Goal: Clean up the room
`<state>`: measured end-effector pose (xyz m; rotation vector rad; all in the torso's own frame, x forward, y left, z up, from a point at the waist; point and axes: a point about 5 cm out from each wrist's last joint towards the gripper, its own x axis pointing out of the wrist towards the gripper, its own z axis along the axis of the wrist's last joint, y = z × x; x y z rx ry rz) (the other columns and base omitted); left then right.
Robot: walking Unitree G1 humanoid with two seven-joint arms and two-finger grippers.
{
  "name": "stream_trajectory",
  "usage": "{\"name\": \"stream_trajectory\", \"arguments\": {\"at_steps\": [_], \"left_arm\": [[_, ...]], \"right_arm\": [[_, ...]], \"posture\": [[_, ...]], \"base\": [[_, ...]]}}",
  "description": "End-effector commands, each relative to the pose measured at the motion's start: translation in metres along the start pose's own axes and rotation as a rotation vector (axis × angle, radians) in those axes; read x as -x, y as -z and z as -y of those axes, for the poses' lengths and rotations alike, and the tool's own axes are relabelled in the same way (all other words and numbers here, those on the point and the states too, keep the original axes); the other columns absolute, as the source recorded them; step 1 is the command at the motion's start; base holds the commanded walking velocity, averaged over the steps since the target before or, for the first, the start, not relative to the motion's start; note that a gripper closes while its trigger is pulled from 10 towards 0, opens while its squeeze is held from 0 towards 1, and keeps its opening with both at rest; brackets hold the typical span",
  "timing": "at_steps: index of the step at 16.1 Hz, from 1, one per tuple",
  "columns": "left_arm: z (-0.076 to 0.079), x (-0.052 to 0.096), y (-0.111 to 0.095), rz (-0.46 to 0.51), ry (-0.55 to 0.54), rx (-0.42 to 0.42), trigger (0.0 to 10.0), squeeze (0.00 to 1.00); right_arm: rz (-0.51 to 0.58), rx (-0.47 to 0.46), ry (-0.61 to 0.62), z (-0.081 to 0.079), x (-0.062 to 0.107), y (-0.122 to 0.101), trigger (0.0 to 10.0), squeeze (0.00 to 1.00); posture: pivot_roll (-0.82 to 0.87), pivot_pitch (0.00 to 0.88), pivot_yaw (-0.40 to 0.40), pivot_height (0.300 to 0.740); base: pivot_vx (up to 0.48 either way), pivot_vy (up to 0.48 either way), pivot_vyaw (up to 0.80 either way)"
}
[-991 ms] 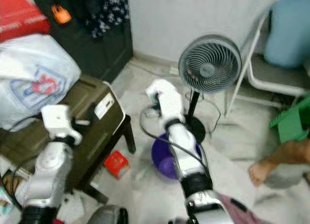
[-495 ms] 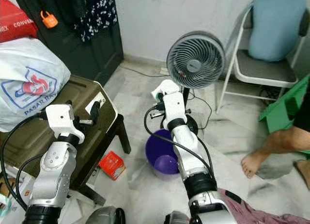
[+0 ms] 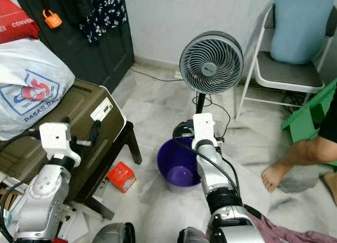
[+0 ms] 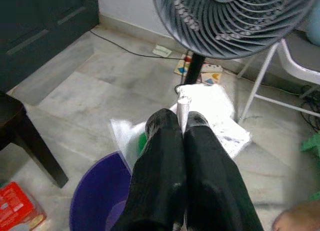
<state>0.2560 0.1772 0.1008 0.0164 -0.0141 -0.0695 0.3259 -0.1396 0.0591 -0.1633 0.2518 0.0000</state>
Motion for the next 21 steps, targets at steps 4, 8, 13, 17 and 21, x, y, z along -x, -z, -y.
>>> {"name": "stream_trajectory", "arguments": {"at_steps": [4,8,13,17,21], "left_arm": [[0.007,-0.004,-0.007,0.014,0.034,-0.001,10.0,0.00],[0.010,-0.003,-0.006,0.011,0.041,0.006,10.0,0.00],[0.013,-0.004,-0.007,0.020,0.046,0.013,10.0,0.00],[0.014,-0.007,-0.008,0.022,0.045,0.013,10.0,0.00],[0.015,-0.008,-0.008,0.021,0.041,0.016,10.0,0.00]], "right_arm": [[0.064,-0.012,-0.002,-0.005,-0.001,-0.014,10.0,0.00],[0.115,-0.027,-0.025,-0.009,0.001,-0.020,10.0,0.00],[0.127,-0.026,-0.035,-0.010,-0.001,-0.024,10.0,0.00],[0.134,-0.028,-0.034,-0.010,-0.002,-0.025,10.0,0.00],[0.139,-0.028,-0.037,-0.011,-0.003,-0.028,10.0,0.00]], "posture": [[0.10,0.110,0.048,0.740],[0.09,0.108,0.048,0.740],[0.10,0.100,0.041,0.740],[0.09,0.107,0.040,0.740],[0.10,0.110,0.037,0.740]], "base": [[0.000,0.000,0.00],[0.062,0.000,0.00],[0.277,0.000,0.00],[0.316,0.000,0.00],[0.311,0.000,0.00]]}}
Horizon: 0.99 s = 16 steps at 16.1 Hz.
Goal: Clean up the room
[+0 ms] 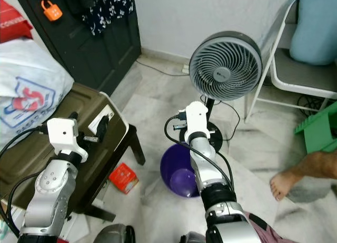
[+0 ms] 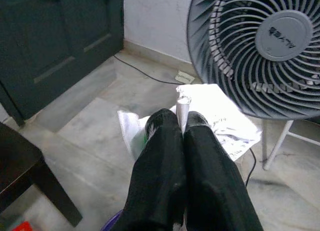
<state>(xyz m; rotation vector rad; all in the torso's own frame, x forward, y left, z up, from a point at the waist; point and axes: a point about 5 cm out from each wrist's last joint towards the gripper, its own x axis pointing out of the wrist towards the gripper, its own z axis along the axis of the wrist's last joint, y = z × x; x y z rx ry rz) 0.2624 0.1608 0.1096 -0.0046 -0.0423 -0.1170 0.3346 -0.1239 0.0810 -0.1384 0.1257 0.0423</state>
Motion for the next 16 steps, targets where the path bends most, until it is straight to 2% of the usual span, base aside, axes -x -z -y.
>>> {"name": "stream_trajectory", "arguments": {"at_steps": [1,5,9,13,16], "left_arm": [[-0.001,0.000,0.001,-0.009,-0.006,-0.003,10.0,0.00],[-0.001,-0.001,0.001,-0.008,-0.005,-0.007,10.0,0.00],[-0.001,-0.002,-0.001,-0.001,-0.010,0.005,10.0,0.00],[0.001,-0.003,-0.002,0.003,-0.001,-0.003,10.0,0.00],[0.008,0.010,-0.005,-0.006,0.203,-0.150,10.0,0.00]], "right_arm": [[0.008,-0.008,-0.003,0.000,-0.001,-0.002,10.0,0.00],[0.012,-0.007,-0.008,-0.004,-0.003,-0.004,10.0,0.00],[0.002,0.009,-0.016,-0.009,-0.005,-0.004,10.0,0.00],[-0.150,0.054,0.027,-0.008,-0.007,0.013,10.0,0.00],[-0.257,0.032,0.102,-0.002,-0.006,0.027,10.0,0.00]], "posture": [[0.10,0.110,0.037,0.740],[0.10,0.112,0.038,0.740],[0.10,0.120,0.041,0.740],[0.10,0.122,0.034,0.740],[0.14,0.131,0.037,0.740]], "base": [[0.307,0.000,0.00],[0.268,0.000,0.00],[0.000,0.000,0.00],[0.000,0.000,0.00],[0.000,0.000,0.00]]}}
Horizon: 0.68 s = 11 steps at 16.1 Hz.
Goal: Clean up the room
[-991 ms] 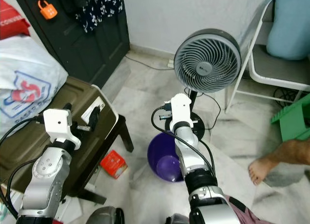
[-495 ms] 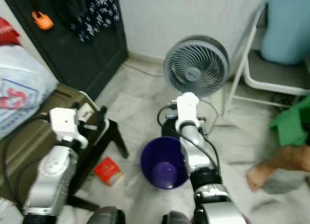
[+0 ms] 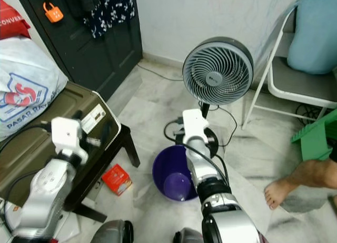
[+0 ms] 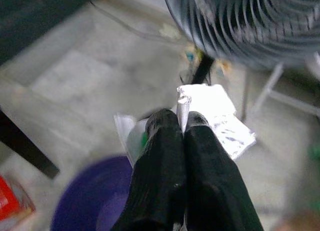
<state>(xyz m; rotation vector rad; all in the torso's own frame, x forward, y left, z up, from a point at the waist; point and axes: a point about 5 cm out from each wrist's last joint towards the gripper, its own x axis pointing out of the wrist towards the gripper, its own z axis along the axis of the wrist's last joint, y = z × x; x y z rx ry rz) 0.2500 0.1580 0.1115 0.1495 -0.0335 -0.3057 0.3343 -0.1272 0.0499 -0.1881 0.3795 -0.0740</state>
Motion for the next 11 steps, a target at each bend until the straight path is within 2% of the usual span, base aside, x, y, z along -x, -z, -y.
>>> {"name": "stream_trajectory", "arguments": {"at_steps": [1,3,4,5,6,7,11], "left_arm": [[0.005,0.006,-0.005,-0.004,0.087,-0.063,10.0,0.00],[0.003,0.016,-0.006,-0.014,0.108,-0.078,10.0,0.00],[0.002,0.020,-0.007,-0.024,0.100,-0.059,10.0,0.00],[0.008,0.030,-0.006,-0.046,0.123,-0.051,10.0,0.00],[0.010,0.033,-0.006,-0.047,0.132,-0.054,10.0,0.00],[0.013,0.044,-0.007,-0.066,0.154,-0.054,10.0,0.00],[0.008,0.062,-0.012,-0.111,0.153,-0.068,10.0,0.00]], "right_arm": [[-0.070,-0.032,0.035,-0.003,-0.001,0.002,10.0,0.00],[-0.096,-0.077,0.063,-0.008,0.000,0.005,10.0,0.00],[-0.038,-0.097,0.093,-0.007,0.000,-0.003,10.0,0.00],[-0.030,-0.120,0.107,-0.009,0.001,-0.005,10.0,0.00],[-0.037,-0.122,0.106,-0.010,0.001,-0.003,10.0,0.00],[-0.053,-0.120,0.116,-0.014,0.004,0.002,10.0,0.00],[-0.107,-0.122,0.159,-0.018,0.006,0.013,10.0,0.00]], "posture": [[0.16,0.140,0.055,0.740],[0.18,0.158,0.081,0.740],[0.19,0.166,0.090,0.740],[0.21,0.185,0.110,0.740],[0.21,0.189,0.114,0.740],[0.22,0.207,0.130,0.740],[0.28,0.244,0.168,0.740]], "base": [[0.000,0.000,0.00],[0.000,0.000,0.00],[0.000,0.000,0.00],[0.000,0.000,0.00],[0.000,0.000,0.00],[0.000,0.000,0.00],[0.000,0.000,0.00]]}}
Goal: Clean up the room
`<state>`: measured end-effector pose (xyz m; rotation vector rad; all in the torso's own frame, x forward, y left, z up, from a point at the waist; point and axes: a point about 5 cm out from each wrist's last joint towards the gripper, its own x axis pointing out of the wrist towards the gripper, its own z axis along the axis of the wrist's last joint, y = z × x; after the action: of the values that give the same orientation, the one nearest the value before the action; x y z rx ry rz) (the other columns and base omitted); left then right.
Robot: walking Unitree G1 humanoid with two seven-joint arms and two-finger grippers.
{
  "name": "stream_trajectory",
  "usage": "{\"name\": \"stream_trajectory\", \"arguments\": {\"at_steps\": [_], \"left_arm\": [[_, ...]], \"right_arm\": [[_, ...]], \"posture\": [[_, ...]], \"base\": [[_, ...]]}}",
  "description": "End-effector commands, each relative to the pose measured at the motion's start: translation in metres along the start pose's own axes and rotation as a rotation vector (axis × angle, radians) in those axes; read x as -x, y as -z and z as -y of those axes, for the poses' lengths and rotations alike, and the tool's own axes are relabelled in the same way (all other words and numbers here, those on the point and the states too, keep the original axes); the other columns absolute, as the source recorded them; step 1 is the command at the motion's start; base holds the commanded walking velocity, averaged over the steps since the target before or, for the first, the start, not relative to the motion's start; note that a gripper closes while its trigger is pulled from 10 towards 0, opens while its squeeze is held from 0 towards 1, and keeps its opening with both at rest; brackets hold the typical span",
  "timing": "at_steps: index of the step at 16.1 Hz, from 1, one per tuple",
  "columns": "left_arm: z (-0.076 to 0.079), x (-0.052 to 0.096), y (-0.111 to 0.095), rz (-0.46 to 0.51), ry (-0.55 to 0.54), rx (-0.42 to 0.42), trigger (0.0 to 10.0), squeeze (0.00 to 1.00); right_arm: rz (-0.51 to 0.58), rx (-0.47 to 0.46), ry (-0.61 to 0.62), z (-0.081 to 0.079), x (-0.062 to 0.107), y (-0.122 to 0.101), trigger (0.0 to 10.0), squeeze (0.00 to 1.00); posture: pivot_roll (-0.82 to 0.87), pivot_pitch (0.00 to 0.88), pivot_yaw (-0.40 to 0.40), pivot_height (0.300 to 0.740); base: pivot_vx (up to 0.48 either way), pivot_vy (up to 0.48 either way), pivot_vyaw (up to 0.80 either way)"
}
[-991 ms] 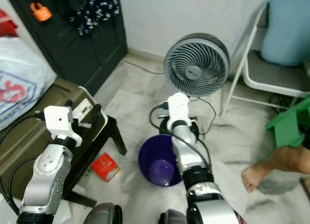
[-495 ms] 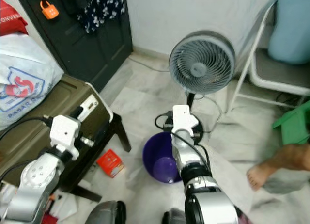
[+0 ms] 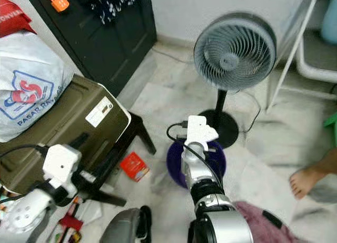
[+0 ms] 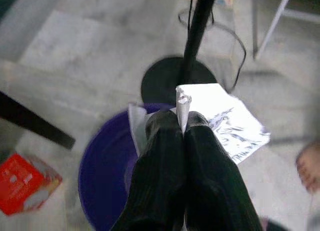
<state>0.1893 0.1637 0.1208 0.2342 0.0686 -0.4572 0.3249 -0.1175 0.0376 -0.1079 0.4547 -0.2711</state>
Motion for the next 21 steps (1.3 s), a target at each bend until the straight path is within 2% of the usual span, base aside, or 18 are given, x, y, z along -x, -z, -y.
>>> {"name": "stream_trajectory", "arguments": {"at_steps": [1,3,5,8,10,13,15,19,21], "left_arm": [[-0.005,0.006,-0.001,-0.018,-0.011,-0.004,10.0,0.00],[-0.007,0.015,-0.001,-0.046,-0.008,-0.015,10.0,0.00],[-0.010,0.018,-0.002,-0.059,-0.007,-0.022,10.0,0.00],[-0.013,0.017,-0.002,-0.075,-0.015,-0.016,10.0,0.00],[-0.009,0.016,-0.001,-0.077,-0.008,-0.007,10.0,0.00],[-0.008,0.017,-0.001,-0.077,-0.024,0.000,10.0,0.00],[-0.009,0.017,-0.001,-0.081,-0.035,0.000,10.0,0.00],[-0.011,0.020,-0.002,-0.085,-0.055,-0.005,10.0,0.00],[-0.012,0.020,-0.002,-0.088,-0.061,-0.007,10.0,0.00]], "right_arm": [[-0.020,-0.017,-0.004,-0.007,0.002,0.002,10.0,0.00],[-0.124,-0.024,0.043,-0.005,0.003,0.014,10.0,0.00],[-0.111,0.013,0.078,-0.001,0.003,0.015,10.0,0.00],[-0.028,0.038,0.168,0.020,-0.003,0.005,10.0,0.00],[-0.022,0.023,0.182,0.027,-0.006,0.003,10.0,0.00],[0.015,0.013,0.191,0.031,-0.008,-0.003,10.0,0.72],[0.016,0.010,0.194,0.031,-0.008,-0.004,10.0,0.82],[0.048,-0.005,0.188,0.029,-0.008,-0.009,10.0,0.82],[0.061,-0.015,0.186,0.028,-0.008,-0.012,10.0,0.87]], "posture": [[0.29,0.249,0.177,0.740],[0.31,0.260,0.194,0.740],[0.32,0.268,0.199,0.740],[0.31,0.277,0.198,0.740],[0.30,0.281,0.196,0.740],[0.30,0.280,0.189,0.740],[0.31,0.282,0.186,0.740],[0.31,0.286,0.192,0.740],[0.31,0.286,0.197,0.740]], "base": [[0.000,0.000,0.00],[0.000,0.000,0.00],[0.000,0.000,0.00],[0.000,0.000,0.00],[0.000,0.000,0.00],[0.000,0.000,0.00],[0.000,0.000,0.00],[0.000,0.000,0.00],[0.000,0.000,0.00]]}}
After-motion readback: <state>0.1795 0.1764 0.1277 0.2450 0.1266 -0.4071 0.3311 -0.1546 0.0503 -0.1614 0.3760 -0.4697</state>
